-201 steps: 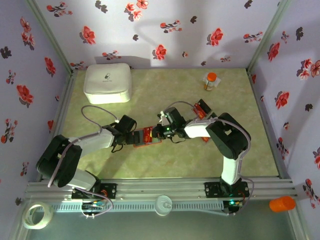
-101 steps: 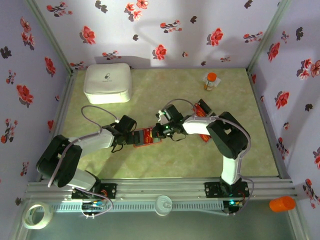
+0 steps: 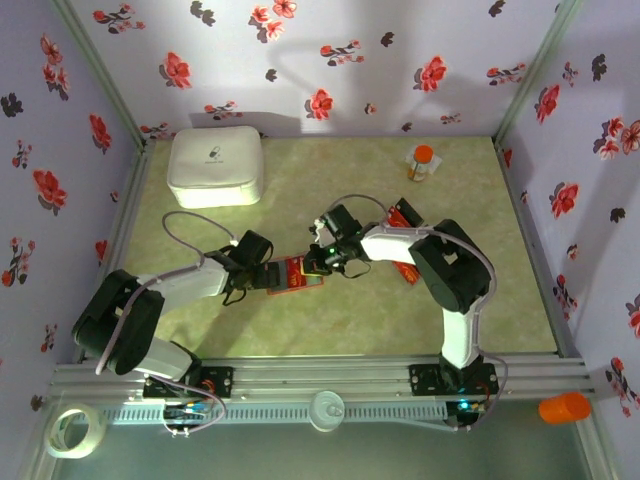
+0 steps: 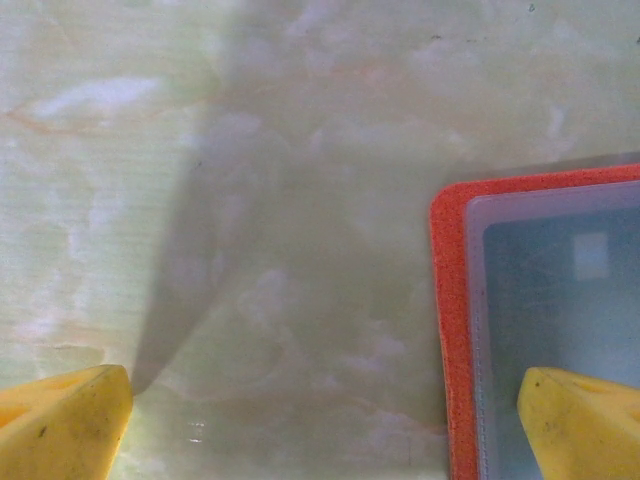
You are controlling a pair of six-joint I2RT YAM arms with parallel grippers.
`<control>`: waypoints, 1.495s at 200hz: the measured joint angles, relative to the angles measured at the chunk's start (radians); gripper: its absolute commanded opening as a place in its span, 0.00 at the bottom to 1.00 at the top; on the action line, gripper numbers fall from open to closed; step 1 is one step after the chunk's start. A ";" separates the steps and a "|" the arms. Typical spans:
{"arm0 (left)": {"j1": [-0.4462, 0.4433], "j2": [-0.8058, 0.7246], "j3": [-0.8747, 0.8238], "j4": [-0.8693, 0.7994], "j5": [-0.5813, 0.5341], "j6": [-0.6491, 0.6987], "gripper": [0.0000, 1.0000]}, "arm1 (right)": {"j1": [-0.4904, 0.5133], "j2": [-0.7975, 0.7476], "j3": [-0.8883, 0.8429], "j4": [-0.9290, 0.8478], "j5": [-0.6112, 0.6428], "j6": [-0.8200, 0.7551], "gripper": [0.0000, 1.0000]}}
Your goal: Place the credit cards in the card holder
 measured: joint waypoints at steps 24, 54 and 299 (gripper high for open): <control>0.000 0.000 0.000 0.000 0.000 0.000 1.00 | -0.002 0.011 0.020 -0.024 -0.008 -0.005 0.00; 0.000 0.000 0.000 0.000 0.000 0.000 1.00 | -0.003 0.030 0.049 -0.056 -0.020 -0.014 0.00; -0.002 0.011 0.000 0.024 -0.003 -0.012 1.00 | 0.003 0.005 0.167 -0.273 0.059 -0.087 0.09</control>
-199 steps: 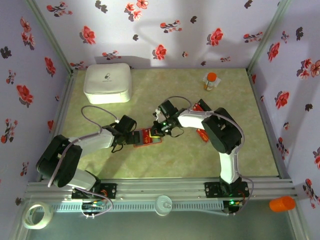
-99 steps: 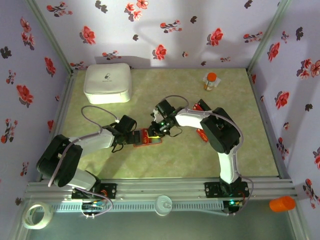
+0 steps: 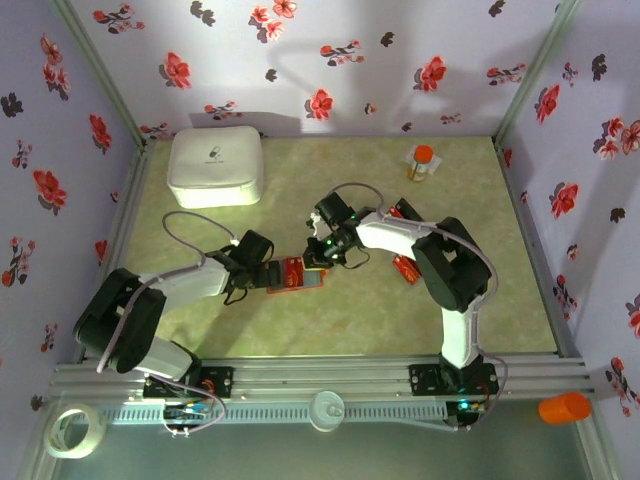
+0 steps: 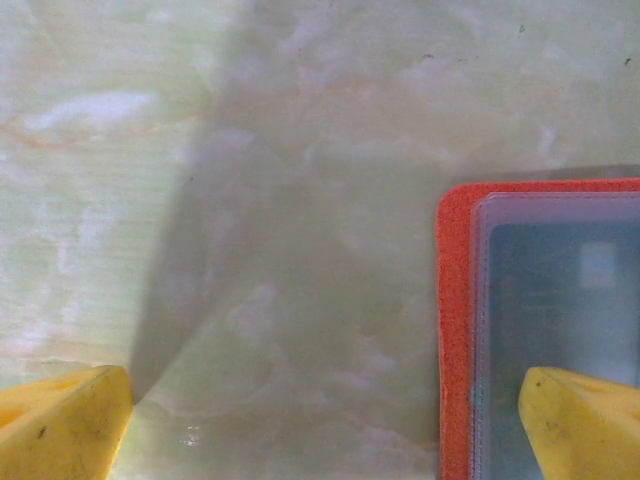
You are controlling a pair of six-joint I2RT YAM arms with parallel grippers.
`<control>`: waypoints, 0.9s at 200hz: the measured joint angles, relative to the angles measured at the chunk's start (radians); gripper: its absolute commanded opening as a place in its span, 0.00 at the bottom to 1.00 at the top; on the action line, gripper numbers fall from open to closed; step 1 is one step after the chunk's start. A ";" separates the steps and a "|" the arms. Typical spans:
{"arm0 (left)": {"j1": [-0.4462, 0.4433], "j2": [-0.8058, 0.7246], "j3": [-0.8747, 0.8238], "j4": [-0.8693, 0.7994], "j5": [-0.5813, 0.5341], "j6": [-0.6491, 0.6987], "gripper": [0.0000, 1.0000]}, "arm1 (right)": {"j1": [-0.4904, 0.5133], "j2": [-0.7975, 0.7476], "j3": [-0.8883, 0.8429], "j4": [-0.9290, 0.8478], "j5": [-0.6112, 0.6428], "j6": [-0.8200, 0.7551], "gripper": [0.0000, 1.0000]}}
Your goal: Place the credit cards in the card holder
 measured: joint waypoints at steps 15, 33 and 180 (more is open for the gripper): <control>0.000 0.000 0.000 0.000 0.000 0.000 1.00 | 0.006 0.000 0.013 0.000 0.000 0.000 0.07; 0.000 0.000 0.000 0.000 0.000 -0.002 1.00 | 0.015 0.006 0.027 0.002 0.000 0.001 0.07; 0.000 0.002 0.000 0.003 -0.005 -0.003 1.00 | 0.094 0.145 0.124 0.018 0.022 0.053 0.02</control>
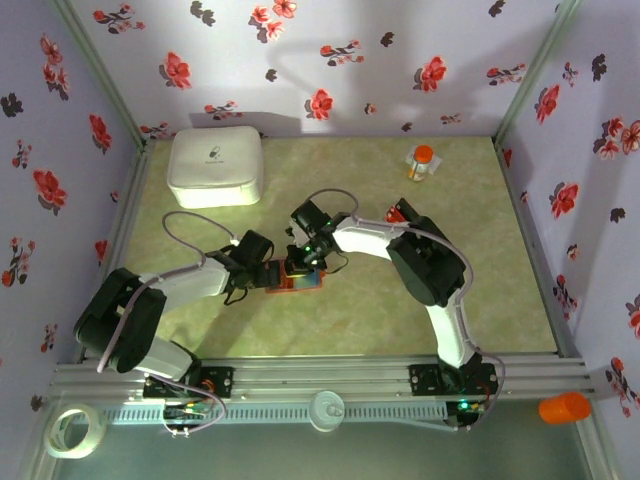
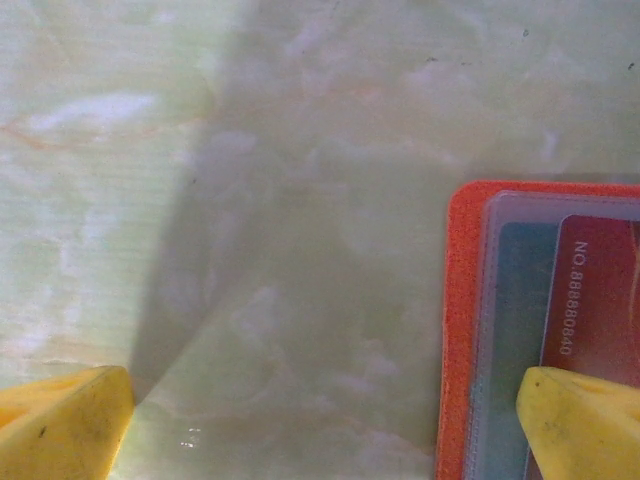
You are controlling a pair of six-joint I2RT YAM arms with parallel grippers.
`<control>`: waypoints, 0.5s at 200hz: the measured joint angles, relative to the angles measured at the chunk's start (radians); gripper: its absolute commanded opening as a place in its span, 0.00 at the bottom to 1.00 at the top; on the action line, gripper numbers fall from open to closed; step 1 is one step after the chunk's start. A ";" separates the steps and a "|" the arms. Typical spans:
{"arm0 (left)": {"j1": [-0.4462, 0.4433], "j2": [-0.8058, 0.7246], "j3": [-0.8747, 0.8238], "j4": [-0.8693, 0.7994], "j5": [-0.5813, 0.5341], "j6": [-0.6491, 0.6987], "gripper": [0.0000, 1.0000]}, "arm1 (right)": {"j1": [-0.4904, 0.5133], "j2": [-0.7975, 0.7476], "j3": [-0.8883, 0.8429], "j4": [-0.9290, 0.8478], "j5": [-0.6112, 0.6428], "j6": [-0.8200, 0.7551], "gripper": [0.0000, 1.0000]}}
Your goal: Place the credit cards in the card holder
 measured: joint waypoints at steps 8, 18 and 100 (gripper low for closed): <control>0.000 0.000 0.000 0.000 0.000 0.000 1.00 | 0.000 0.000 0.000 0.000 0.000 0.000 0.02; 0.000 -0.004 0.000 -0.001 0.000 0.000 1.00 | 0.000 0.000 0.000 0.000 0.000 0.001 0.02; 0.039 -0.087 -0.001 -0.008 0.016 -0.015 1.00 | -0.028 -0.061 -0.031 0.012 0.026 0.016 0.02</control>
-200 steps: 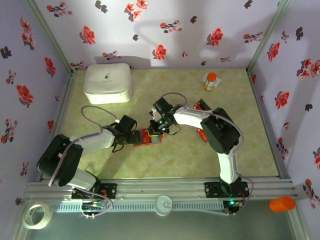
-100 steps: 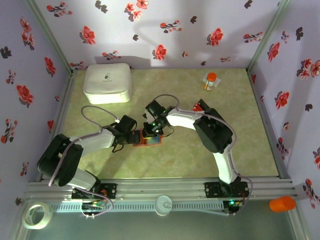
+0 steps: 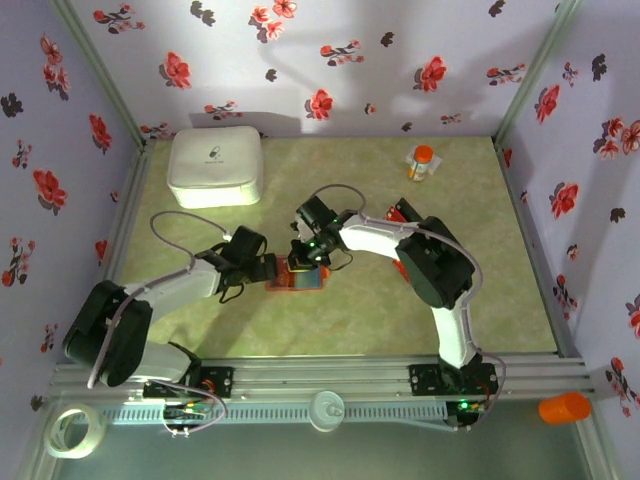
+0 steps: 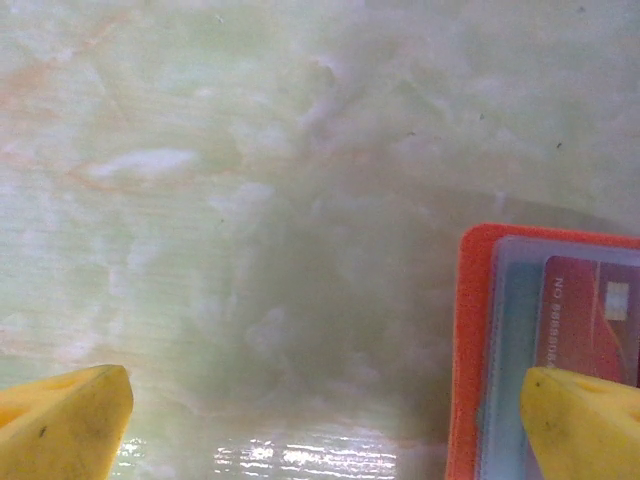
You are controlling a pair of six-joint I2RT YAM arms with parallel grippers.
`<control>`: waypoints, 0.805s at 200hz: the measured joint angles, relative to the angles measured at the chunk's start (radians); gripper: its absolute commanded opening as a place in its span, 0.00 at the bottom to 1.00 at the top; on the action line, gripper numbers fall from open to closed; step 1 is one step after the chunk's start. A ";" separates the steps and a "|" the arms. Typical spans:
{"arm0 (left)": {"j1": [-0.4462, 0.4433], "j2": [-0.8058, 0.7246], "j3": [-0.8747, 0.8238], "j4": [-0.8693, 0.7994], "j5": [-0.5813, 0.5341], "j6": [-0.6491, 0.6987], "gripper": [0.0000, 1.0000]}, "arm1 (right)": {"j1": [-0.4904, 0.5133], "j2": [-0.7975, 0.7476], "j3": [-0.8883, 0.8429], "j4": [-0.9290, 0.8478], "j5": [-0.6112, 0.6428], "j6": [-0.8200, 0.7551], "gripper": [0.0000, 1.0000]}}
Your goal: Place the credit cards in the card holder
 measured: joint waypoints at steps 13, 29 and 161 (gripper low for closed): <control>0.001 0.001 -0.002 0.001 0.001 0.000 1.00 | -0.006 -0.009 -0.004 0.002 0.005 0.000 0.02; 0.002 0.002 -0.012 0.005 0.001 0.000 1.00 | -0.010 -0.011 -0.007 0.003 0.010 0.000 0.02; 0.008 0.028 -0.053 0.026 -0.004 -0.003 1.00 | -0.005 -0.004 0.004 -0.002 0.031 -0.001 0.01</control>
